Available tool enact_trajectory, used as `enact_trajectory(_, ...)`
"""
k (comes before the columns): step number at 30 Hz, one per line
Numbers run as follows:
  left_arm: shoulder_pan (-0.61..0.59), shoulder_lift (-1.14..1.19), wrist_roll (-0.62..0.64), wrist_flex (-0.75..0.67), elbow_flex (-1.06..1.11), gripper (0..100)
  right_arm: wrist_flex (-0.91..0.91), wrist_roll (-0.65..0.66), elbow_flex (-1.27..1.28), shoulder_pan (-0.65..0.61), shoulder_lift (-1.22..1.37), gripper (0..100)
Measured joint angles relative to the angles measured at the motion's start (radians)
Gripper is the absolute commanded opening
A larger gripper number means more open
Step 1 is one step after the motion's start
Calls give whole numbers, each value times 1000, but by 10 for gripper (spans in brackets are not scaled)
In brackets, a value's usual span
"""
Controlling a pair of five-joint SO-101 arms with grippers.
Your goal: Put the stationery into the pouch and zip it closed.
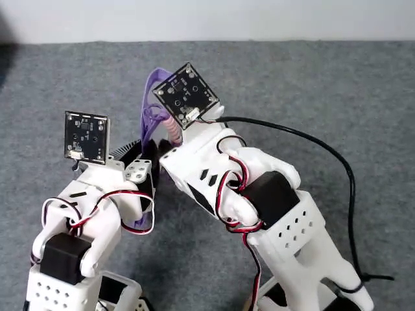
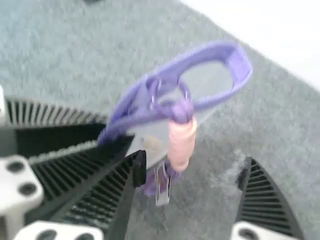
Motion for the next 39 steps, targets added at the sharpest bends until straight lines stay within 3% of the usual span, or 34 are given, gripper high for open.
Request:
enact_trajectory(3,-2,0,0,0,0,9,-46,23,12,0,32,281)
enact_trajectory(11,-5,0,0,0,-2,9,-143,69,12,14,107,63)
enact_trajectory(24,-3,0,0,0,-2,9,-166,126,12,86,110,6)
enact_trajectory(35,-3,12,0,25,-20,9,-514,278,29,241,261,7)
enact_trajectory(39,-2,-3,0,64,-20,9,-628,318,37,365,371,7)
